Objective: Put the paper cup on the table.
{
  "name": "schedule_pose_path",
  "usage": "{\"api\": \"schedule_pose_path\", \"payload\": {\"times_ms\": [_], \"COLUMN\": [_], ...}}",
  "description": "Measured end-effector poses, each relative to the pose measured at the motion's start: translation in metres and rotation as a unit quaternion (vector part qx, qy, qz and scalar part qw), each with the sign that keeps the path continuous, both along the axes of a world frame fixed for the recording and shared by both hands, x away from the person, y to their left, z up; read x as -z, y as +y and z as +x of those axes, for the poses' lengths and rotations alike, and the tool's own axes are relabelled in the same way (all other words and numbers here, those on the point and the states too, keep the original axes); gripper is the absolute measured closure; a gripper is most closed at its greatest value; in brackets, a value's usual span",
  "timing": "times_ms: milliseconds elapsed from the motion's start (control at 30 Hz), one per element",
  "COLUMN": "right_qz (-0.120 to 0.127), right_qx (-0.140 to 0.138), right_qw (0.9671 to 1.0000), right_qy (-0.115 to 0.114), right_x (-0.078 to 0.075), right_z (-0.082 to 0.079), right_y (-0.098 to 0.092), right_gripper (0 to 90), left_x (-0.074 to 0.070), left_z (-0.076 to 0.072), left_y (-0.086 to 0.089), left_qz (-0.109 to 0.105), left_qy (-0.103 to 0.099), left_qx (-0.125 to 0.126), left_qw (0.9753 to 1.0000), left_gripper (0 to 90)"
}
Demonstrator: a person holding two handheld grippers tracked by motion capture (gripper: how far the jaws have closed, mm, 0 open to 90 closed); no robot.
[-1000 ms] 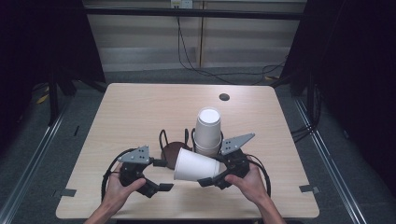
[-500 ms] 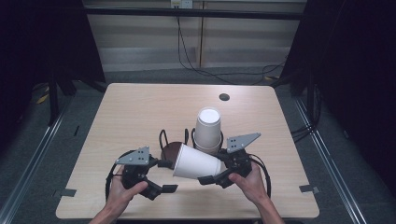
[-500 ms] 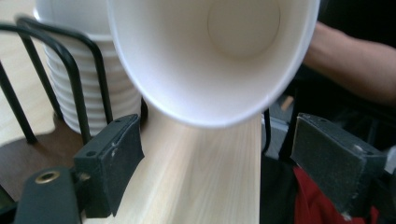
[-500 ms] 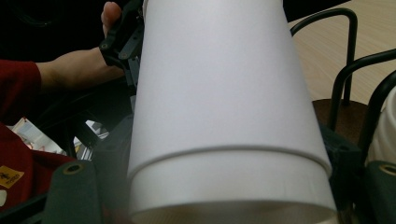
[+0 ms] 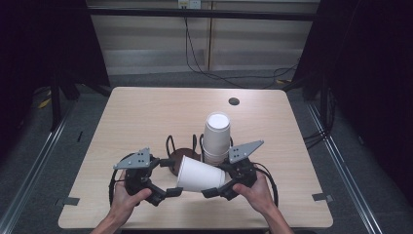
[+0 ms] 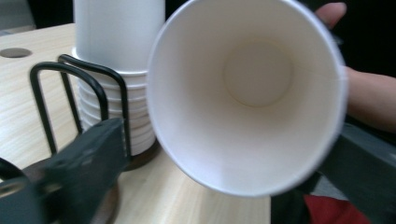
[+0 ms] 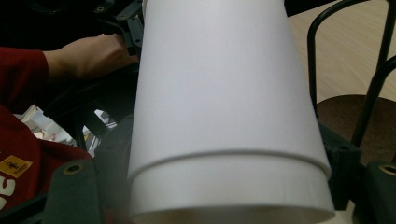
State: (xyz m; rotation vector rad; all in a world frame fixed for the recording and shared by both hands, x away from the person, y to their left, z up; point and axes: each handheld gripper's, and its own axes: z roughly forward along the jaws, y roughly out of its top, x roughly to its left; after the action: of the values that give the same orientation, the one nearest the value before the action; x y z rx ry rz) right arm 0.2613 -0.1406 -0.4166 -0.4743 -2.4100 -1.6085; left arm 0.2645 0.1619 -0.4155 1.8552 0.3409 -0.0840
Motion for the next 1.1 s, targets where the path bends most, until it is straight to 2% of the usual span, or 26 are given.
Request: {"api": "schedule_pose_path", "payload": {"times_ms": [267, 333, 433, 700, 1100], "right_qz": [-0.005, -0.007, -0.011, -0.016, -0.016], "right_qx": [-0.011, -0.013, -0.013, -0.024, -0.029], "right_qw": [0.9999, 0.9999, 0.9999, 0.9996, 0.9995], "right_qy": [0.0, -0.001, -0.001, -0.001, -0.003], "right_x": [0.001, 0.001, 0.001, 0.003, 0.003], "right_z": [-0.001, -0.001, -0.001, -0.002, -0.002], "right_y": [0.005, 0.006, 0.006, 0.013, 0.014], "right_gripper": [25.2, 25.2, 25.2, 25.2, 25.0], "left_x": [0.001, 0.0, -0.001, -0.002, -0.002], "left_z": [-0.002, -0.003, -0.004, -0.004, -0.004], "left_y": [-0.009, -0.01, -0.012, -0.013, -0.013], "left_qz": [0.016, 0.015, 0.007, -0.001, -0.004], "left_qy": [-0.005, -0.006, 0.003, 0.001, 0.002], "left_qx": [0.012, 0.012, 0.016, 0.029, 0.03], "left_qw": [0.9998, 0.9998, 0.9998, 0.9996, 0.9995], "left_gripper": [1.0, 1.9, 5.9, 5.8, 8.1]}}
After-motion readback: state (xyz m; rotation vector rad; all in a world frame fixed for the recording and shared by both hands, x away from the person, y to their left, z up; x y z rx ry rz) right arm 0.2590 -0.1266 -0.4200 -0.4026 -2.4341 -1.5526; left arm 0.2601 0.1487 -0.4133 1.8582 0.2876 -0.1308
